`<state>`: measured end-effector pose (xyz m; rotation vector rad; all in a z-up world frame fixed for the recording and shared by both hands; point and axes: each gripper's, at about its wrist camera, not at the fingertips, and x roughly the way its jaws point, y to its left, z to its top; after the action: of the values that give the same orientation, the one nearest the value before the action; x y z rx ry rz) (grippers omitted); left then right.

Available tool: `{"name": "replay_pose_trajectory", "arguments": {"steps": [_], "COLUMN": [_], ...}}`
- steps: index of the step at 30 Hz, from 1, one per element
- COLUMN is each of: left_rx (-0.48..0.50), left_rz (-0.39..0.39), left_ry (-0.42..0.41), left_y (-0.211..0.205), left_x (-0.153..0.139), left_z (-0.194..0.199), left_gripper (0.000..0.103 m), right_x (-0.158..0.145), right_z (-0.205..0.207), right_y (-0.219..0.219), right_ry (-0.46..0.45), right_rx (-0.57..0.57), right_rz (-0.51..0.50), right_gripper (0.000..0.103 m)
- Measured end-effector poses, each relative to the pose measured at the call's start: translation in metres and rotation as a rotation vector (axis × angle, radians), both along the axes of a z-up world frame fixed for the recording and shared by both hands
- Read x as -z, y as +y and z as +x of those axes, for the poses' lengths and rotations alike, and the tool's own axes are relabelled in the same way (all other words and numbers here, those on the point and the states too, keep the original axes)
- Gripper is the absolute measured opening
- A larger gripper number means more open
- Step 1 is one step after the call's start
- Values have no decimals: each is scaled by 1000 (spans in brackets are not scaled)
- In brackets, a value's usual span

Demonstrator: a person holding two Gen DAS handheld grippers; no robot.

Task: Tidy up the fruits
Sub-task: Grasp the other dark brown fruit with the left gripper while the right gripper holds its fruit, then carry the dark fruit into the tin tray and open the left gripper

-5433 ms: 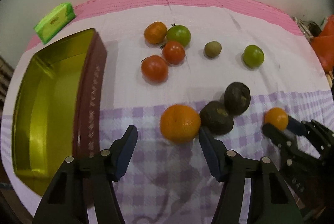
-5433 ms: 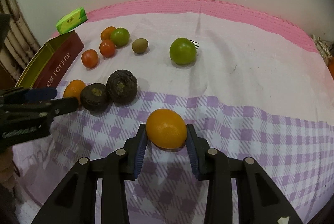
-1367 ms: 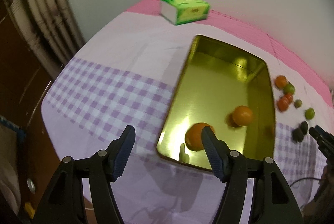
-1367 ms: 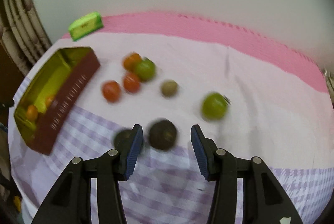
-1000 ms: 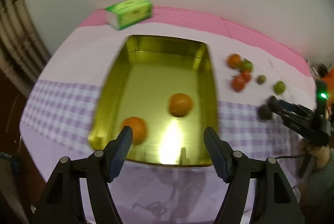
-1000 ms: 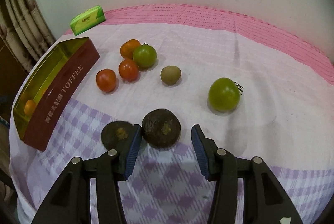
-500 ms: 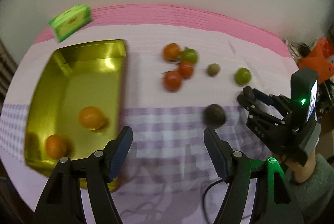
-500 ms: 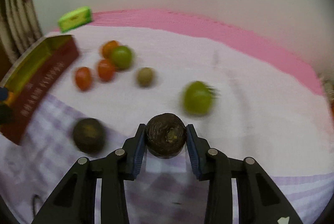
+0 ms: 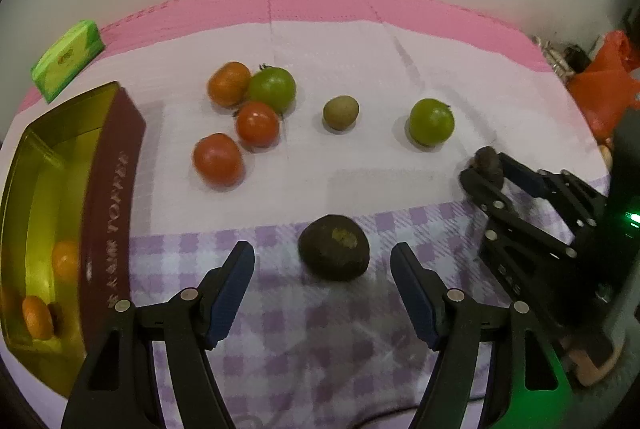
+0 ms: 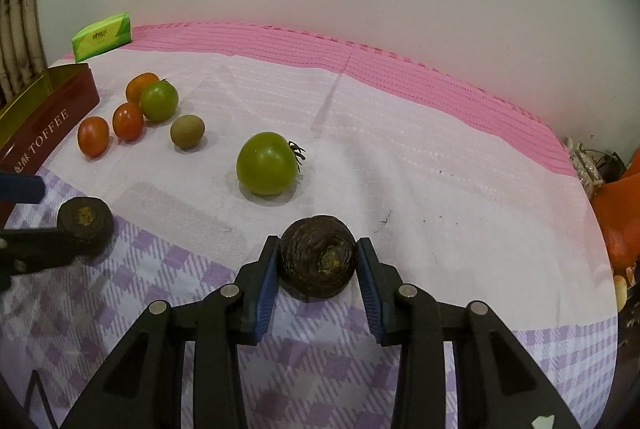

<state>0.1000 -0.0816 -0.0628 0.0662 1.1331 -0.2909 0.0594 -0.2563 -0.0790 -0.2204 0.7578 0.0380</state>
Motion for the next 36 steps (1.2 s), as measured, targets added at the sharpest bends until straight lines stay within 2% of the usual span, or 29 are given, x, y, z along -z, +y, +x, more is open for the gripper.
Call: {"name": "replay_pose_trajectory", "arguments": {"steps": [4,8,9,18,25,28,31,36], "left_rx": [-11,1,7,-27,-115,-180,-225,-246], "left_rz": [8,37,30,18,12,49,74,106], "left_ry": [21,14,13,-9,-94,-116,-101,-19], "left_y": [-6,-10,-10,16,78,115,149,185], "left_x": [10,13,13,-4,-45,-56,-56,-38], "left_z": [10,11,10,0,-9,-9,-9,-19], "left_gripper": [66,43,41,40,40,40,40,40], "right_x": [1,1,1,2,2,2,3,4], "right_z": [2,2,1,2,2,2,3,3], "right_y": [-2,-5,-5,-5,-5,-5,-5,-5], "right_ry": [8,12,12,12,12,11,10,11], "right_rx": [-2,-3,-3,-2,-2,-1,-1,-1], "right_rz": [30,46,45,45,44,41,34,32], "right_gripper": [35,35,35,35,35,35,35,35]}}
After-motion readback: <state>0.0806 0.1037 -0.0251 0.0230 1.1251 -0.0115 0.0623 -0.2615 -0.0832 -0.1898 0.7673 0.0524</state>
